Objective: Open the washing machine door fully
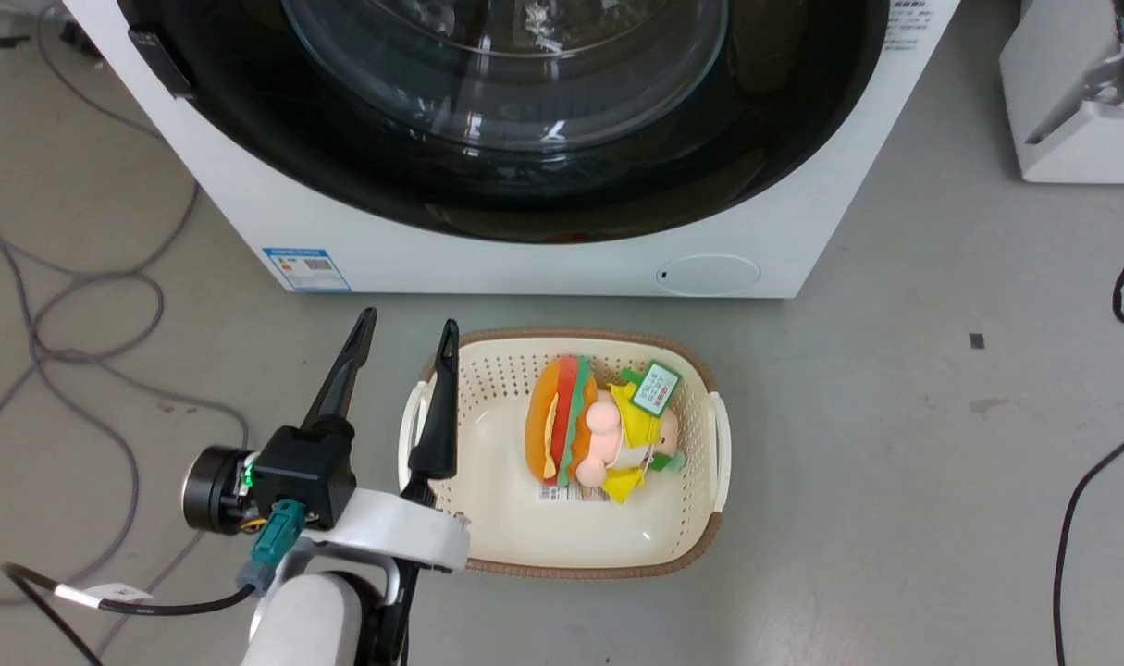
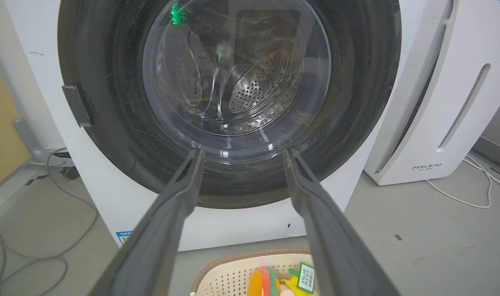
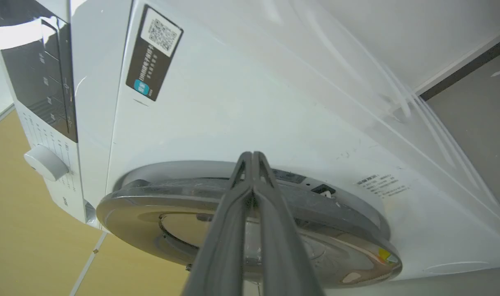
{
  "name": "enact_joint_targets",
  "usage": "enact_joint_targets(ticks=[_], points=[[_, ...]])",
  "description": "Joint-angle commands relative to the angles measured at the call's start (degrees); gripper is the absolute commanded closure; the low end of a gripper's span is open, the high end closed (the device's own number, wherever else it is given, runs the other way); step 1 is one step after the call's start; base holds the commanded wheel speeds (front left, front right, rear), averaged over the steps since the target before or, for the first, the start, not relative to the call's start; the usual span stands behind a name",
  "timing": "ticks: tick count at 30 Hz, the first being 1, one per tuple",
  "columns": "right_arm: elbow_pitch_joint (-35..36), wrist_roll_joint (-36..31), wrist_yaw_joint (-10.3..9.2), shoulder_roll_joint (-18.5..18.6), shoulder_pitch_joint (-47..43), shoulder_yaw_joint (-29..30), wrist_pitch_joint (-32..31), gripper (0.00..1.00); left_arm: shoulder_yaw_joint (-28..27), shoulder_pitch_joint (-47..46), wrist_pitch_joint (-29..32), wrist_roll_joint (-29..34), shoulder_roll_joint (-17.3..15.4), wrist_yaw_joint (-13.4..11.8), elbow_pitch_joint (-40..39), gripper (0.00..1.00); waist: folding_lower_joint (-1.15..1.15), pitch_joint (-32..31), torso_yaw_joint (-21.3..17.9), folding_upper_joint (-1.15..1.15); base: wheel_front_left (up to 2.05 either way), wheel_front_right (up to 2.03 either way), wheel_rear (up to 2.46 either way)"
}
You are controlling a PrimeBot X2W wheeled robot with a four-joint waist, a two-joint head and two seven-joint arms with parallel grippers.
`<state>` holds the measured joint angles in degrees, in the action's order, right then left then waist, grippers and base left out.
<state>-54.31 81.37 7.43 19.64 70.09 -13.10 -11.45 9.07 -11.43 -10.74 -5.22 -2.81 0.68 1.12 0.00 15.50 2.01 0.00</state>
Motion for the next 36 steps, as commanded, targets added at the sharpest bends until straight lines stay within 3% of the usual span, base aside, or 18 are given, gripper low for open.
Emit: enact_joint_targets(ticks=[1, 10, 27, 36], points=[[-1.92, 1.91, 0.05, 0.27, 2.71, -1.43, -1.86, 1.0, 0.47, -1.2, -0.77, -0.16, -0.06, 0.06, -0.2, 0.0, 0.0, 0.55, 0.19, 0.0, 0.0, 0.0, 0.0], [-7.37, 5.7, 0.05, -1.29, 10.6, -8.31, -11.06, 1.0, 1.74, -2.91, -1.85, -0.86, -0.07, -0.13, -0.33, 0.0, 0.0, 3.12, 1.07, 0.0, 0.0, 0.0, 0.0], [-17.52, 13.77, 0.06, -4.36, 26.68, -18.65, -19.99, 1.0, 3.92, -5.85, -3.88, -2.5, -0.07, -0.88, 0.08, 0.0, 0.0, 7.82, 2.49, 0.0, 0.0, 0.0, 0.0], [-19.55, 15.17, 0.06, -5.32, 26.92, -21.65, -27.16, 1.0, 4.4, -6.41, -4.26, -2.74, -0.07, -1.0, 0.48, 0.0, 0.0, 7.86, 2.54, 0.0, 0.0, 0.0, 0.0]])
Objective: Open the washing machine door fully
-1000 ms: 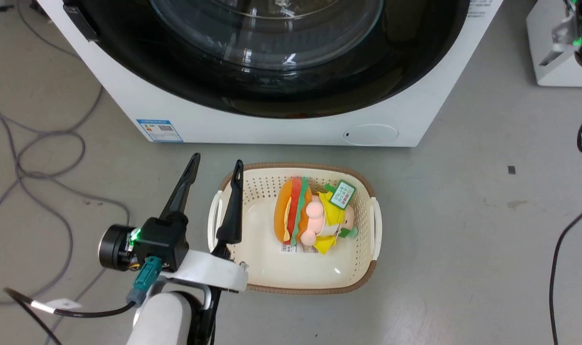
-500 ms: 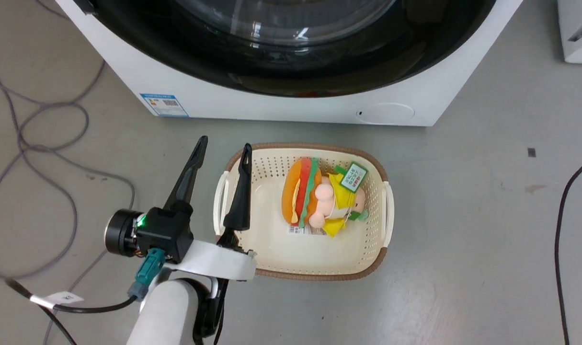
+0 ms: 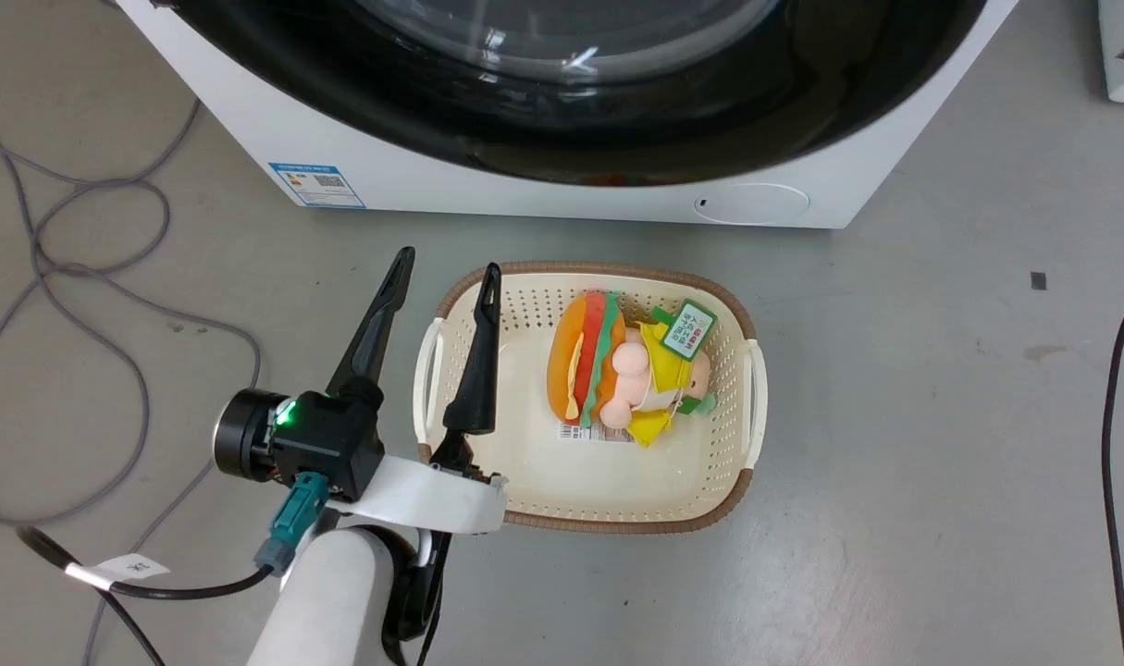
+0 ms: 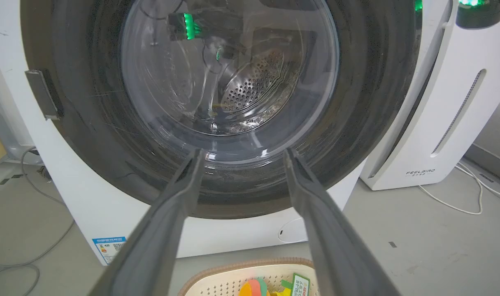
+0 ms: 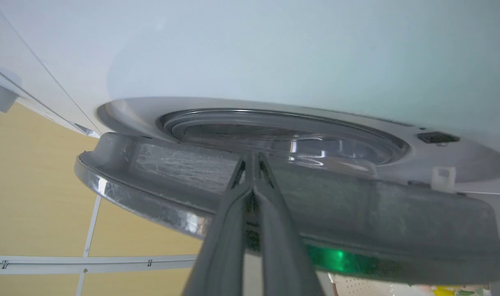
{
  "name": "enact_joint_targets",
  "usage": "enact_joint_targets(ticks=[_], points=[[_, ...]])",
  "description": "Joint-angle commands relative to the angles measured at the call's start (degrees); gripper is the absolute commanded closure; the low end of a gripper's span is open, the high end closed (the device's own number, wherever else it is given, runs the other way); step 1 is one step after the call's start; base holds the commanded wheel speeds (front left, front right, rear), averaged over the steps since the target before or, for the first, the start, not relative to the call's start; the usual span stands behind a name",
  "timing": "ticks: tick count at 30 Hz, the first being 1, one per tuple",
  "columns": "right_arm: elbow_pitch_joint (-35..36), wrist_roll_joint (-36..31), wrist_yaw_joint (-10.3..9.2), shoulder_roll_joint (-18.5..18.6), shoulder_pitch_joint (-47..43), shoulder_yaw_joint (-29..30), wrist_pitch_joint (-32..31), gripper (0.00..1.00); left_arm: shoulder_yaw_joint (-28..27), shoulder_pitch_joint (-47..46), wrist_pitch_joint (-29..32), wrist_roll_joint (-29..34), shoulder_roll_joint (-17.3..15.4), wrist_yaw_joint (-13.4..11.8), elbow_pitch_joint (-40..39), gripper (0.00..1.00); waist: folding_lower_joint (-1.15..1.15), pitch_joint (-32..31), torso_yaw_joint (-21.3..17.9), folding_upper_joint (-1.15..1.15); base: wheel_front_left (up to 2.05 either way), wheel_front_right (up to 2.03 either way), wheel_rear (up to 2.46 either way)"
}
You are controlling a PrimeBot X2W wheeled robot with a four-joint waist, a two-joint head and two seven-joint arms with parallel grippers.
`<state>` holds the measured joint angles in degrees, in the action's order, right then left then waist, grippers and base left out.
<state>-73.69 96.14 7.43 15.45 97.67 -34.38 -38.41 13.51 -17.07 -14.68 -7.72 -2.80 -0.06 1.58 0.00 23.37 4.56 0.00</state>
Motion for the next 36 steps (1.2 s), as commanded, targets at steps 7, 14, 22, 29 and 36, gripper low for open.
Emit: enact_joint_targets(ticks=[7, 14, 22, 29, 36], points=[[-0.24, -1.21, 0.06, -1.14, -1.53, -2.39, -2.44, 1.0, 0.09, -0.44, -0.32, -0.28, -0.08, -0.44, 0.32, 0.0, 0.0, -0.73, -0.11, 0.0, 0.0, 0.0, 0.0], [2.03, -0.26, 0.06, -1.57, -4.98, -2.39, -8.29, 1.0, 0.03, 0.24, -0.32, -0.54, -0.08, -0.41, 1.4, 0.0, 0.0, -2.58, -0.21, 0.0, 0.0, 0.0, 0.0], [6.96, 1.23, 0.06, -2.52, -15.07, -2.5, -12.06, 1.0, -0.75, 2.96, -0.32, 0.22, -0.08, -0.29, 3.46, 0.0, 0.0, -8.02, 0.02, 0.0, 0.0, 0.0, 0.0], [9.58, 3.35, 0.06, -3.32, -22.75, -2.45, -16.08, 1.0, -1.84, 6.52, -0.32, 1.26, -0.11, 0.15, 4.86, 0.0, 0.0, -13.11, 0.49, 0.0, 0.0, 0.0, 0.0], [15.84, 5.73, 0.06, -4.02, -30.7, -2.49, -19.01, 1.0, -2.73, 9.99, -0.32, 2.24, -0.61, 0.72, 5.74, 0.0, 0.0, -17.47, 1.62, 0.0, 0.0, 0.0, 0.0]])
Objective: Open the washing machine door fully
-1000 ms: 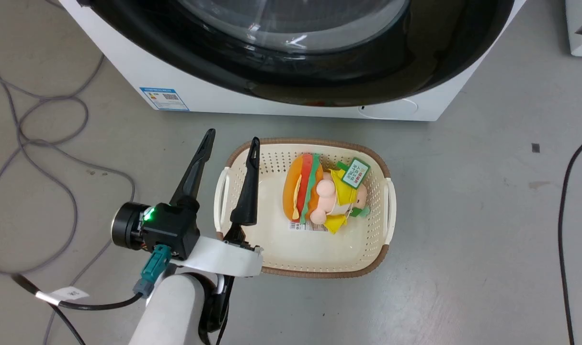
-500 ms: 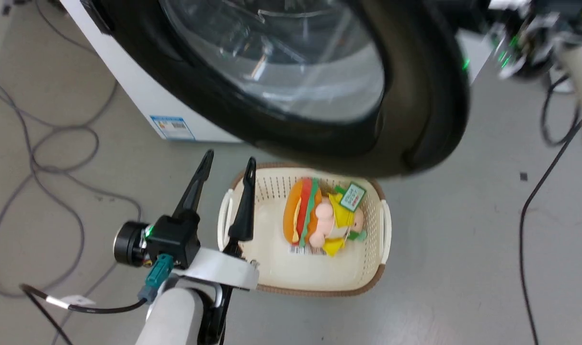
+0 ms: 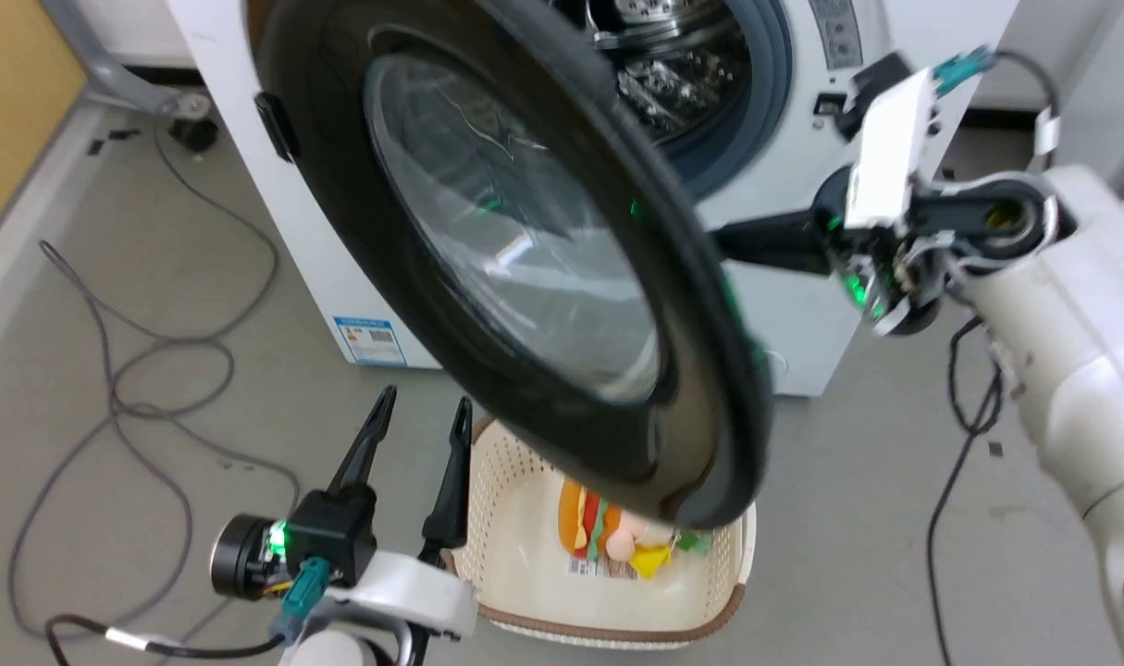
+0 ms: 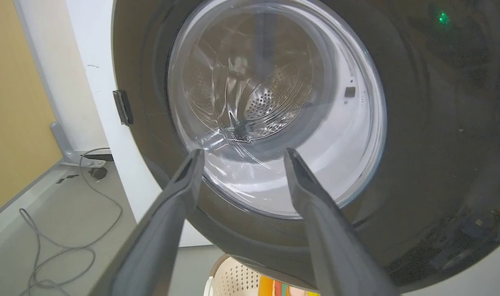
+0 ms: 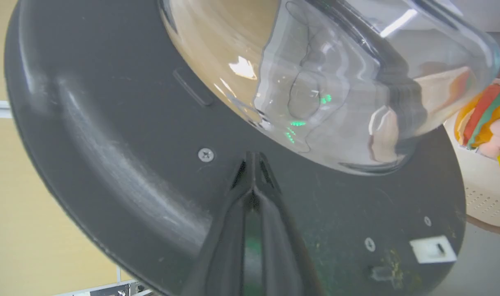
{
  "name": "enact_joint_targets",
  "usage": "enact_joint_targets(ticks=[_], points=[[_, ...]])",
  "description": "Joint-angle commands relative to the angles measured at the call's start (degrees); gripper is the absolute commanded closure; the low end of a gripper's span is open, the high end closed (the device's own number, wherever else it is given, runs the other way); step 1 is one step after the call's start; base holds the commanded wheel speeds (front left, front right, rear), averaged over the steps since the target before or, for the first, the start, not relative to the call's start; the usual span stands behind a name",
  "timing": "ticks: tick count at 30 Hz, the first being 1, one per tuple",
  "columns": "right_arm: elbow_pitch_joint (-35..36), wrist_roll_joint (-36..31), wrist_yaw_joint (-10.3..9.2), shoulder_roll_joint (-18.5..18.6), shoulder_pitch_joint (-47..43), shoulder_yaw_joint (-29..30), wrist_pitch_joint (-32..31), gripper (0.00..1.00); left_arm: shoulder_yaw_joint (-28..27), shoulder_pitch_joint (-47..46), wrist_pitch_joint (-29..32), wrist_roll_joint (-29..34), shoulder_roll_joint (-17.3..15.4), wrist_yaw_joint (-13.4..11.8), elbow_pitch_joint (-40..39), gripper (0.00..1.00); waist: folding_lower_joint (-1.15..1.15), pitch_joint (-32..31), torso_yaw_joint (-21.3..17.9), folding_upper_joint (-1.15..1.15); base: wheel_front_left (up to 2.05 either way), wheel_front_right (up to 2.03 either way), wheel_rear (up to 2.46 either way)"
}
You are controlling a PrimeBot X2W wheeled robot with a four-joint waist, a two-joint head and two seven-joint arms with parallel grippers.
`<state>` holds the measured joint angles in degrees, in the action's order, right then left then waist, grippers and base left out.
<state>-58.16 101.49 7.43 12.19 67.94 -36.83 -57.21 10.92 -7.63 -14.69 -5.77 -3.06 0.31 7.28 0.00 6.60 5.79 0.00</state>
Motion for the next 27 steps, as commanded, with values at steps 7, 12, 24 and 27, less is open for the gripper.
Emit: enact_joint_targets(ticks=[7, 12, 24, 27], points=[[10.6, 2.65, 0.06, -1.29, -8.38, -0.5, -1.34, 1.0, -0.68, 3.01, -0.3, 0.72, -0.82, 0.49, 0.61, 0.0, 0.0, -2.42, 0.62, 0.0, 0.0, 0.0, 0.0], [16.94, 3.5, 0.06, -0.98, -13.26, -1.91, -0.2, 1.0, -0.87, 3.6, -0.3, 0.87, -1.01, 0.61, 0.78, 0.0, 0.0, -2.48, 0.68, 0.0, 0.0, 0.0, 0.0], [30.3, 7.73, 0.06, 1.64, -23.88, 4.55, 16.47, 0.07, -1.17, 3.45, -0.3, 0.75, -0.84, 0.44, 0.92, 0.0, 0.0, -1.69, -0.27, 0.0, 0.0, 0.0, 0.0], [34.92, 8.32, 0.06, 1.96, -29.58, 8.8, 23.84, 0.0, -1.13, 3.53, -0.3, 0.56, -0.75, 0.52, 1.08, 0.0, 0.0, -1.66, -0.73, 0.0, 0.0, 0.0, 0.0]])
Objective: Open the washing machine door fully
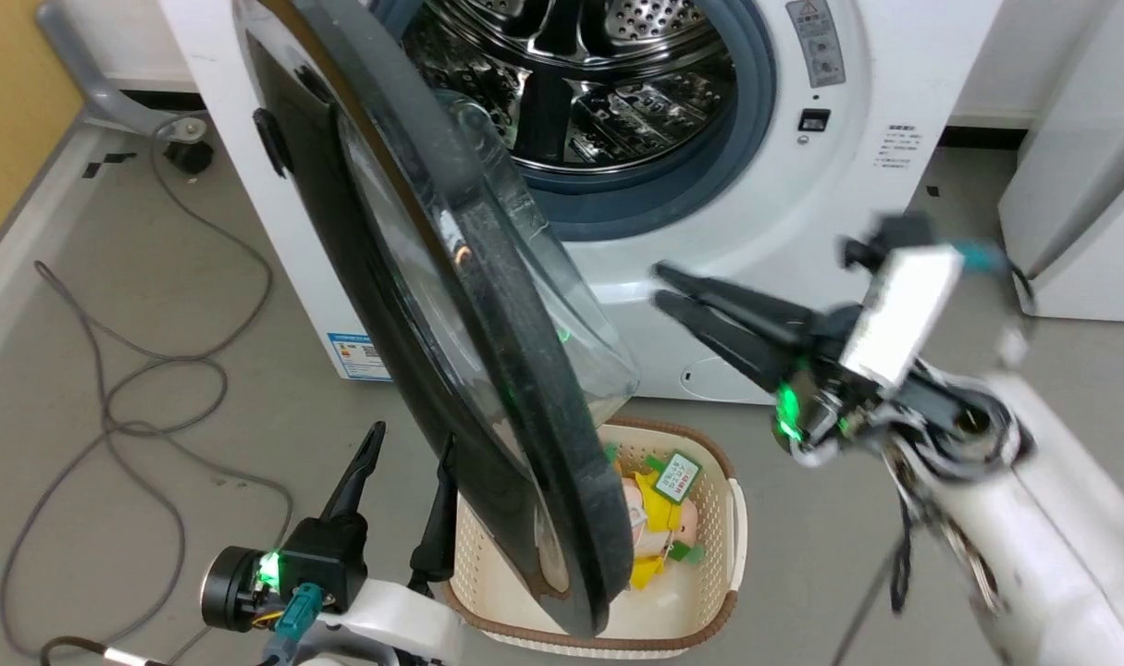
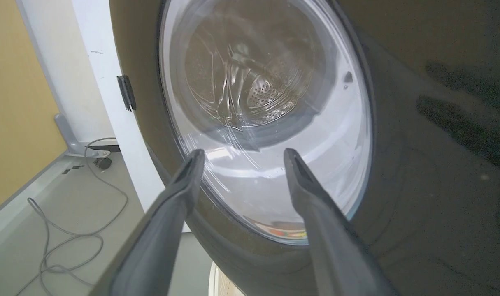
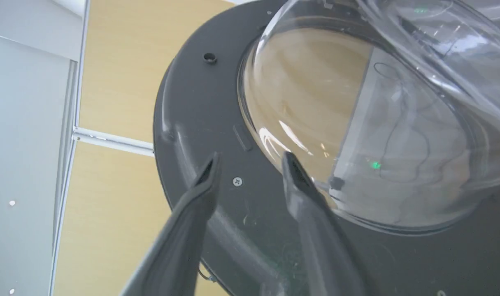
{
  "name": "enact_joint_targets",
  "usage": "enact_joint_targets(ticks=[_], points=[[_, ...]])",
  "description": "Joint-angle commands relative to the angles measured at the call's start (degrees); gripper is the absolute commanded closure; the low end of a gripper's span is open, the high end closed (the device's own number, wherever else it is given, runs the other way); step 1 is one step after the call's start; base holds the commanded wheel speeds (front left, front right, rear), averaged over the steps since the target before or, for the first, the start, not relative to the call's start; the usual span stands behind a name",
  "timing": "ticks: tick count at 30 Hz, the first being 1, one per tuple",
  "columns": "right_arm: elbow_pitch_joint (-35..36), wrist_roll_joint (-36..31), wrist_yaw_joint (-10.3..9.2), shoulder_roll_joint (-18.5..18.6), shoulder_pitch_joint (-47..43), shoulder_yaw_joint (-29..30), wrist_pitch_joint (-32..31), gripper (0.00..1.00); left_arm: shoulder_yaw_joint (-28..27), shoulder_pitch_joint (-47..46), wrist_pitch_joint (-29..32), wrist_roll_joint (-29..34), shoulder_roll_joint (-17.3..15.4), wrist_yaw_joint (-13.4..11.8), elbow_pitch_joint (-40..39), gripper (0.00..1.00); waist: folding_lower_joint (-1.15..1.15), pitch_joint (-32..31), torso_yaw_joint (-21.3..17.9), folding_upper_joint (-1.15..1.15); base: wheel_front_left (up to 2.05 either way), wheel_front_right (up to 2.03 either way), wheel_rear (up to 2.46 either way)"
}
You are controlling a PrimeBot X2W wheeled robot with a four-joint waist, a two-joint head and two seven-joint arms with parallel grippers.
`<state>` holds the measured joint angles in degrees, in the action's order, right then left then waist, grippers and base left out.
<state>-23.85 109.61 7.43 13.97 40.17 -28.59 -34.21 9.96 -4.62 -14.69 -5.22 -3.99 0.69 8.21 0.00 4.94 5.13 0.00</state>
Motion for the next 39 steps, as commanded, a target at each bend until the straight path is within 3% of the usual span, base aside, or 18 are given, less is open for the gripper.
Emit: enact_joint_targets(ticks=[1, 10, 14, 16, 17, 18, 21, 22, 24, 25, 31, 35, 39], points=[[2.5, 0.59, 0.06, 0.12, -4.12, 2.15, 2.99, 0.0, -0.15, 0.51, -0.3, -0.05, 0.22, 0.15, 0.18, 0.0, 0.0, 0.1, -0.24, 0.0, 0.0, 0.0, 0.0], [18.33, 0.93, 0.06, -1.44, -28.24, 16.01, 18.56, 0.0, -0.38, 0.9, -0.3, -0.32, 0.42, 0.02, 0.71, 0.0, 0.0, -0.41, -1.64, 0.0, 0.0, 0.0, 0.0], [21.56, -4.37, 0.06, -1.89, -36.03, 19.17, 25.4, 0.0, -0.85, 1.62, -0.3, -0.55, 0.44, -0.05, 1.03, 0.0, 0.0, -0.82, -2.74, 0.0, 0.0, 0.0, 0.0], [21.15, -12.02, 0.06, -0.31, -38.43, 19.05, 30.53, 0.0, -1.16, 1.95, -0.3, -0.72, 0.46, -0.04, 1.16, 0.0, 0.0, -0.92, -3.12, 0.0, 0.0, 0.0, 0.0], [21.15, -12.02, 0.06, -0.31, -38.43, 19.05, 30.53, 0.0, -1.16, 1.95, -0.3, -0.72, 0.46, -0.04, 1.16, 0.0, 0.0, -0.92, -3.12, 0.0, 0.0, 0.0, 0.0], [19.87, -20.45, 0.06, 1.03, -39.93, 18.39, 36.19, 0.0, -1.49, 2.27, -0.3, -0.89, 0.48, -0.08, 1.21, 0.0, 0.0, -0.95, -3.42, 0.0, 0.0, 0.0, 0.0], [17.63, -31.72, 0.06, 2.22, -40.96, 17.59, 42.88, 0.0, -1.91, 2.75, -0.3, -1.11, 0.52, -0.16, 1.37, 0.0, 0.0, -1.16, -3.74, 0.0, 0.0, 0.0, 0.0], [17.63, -31.72, 0.06, 2.22, -40.96, 17.59, 42.88, 0.0, -1.91, 2.75, -0.3, -1.11, 0.52, -0.16, 1.37, 0.0, 0.0, -1.16, -3.74, 0.0, 0.0, 0.0, 0.0], [15.49, -42.38, 0.06, 2.81, -41.64, 18.97, 46.58, 0.0, -2.2, 3.25, -0.3, -1.16, 0.55, -0.1, 1.56, 0.0, 0.0, -1.62, -3.78, 0.0, 0.0, 0.0, 0.0], [15.49, -42.38, 0.06, 2.81, -41.64, 18.97, 46.58, 0.0, -2.2, 3.25, -0.3, -1.16, 0.55, -0.1, 1.56, 0.0, 0.0, -1.62, -3.78, 0.0, 0.0, 0.0, 0.0], [15.8, -67.28, 0.06, -0.64, -43.33, 30.17, 48.45, 0.0, -2.81, 4.31, -0.3, -1.11, 0.57, -0.08, 1.82, 0.0, 0.0, -2.85, -3.72, 0.0, 0.0, 0.0, 0.0], [22.71, -83.42, 0.06, -5.83, -44.69, 36.94, 46.09, 0.0, -3.07, 4.97, -0.3, -1.04, 0.6, -0.05, 1.78, 0.0, 0.0, -3.38, -3.66, 0.0, 0.0, 0.0, 0.0], [31.01, -94.56, 0.06, -9.21, -46.55, 38.34, 42.45, 0.0, -3.31, 5.29, -0.3, -0.95, 0.59, 0.11, 1.8, 0.0, 0.0, -3.61, -3.57, 0.0, 0.0, 0.0, 0.0]])
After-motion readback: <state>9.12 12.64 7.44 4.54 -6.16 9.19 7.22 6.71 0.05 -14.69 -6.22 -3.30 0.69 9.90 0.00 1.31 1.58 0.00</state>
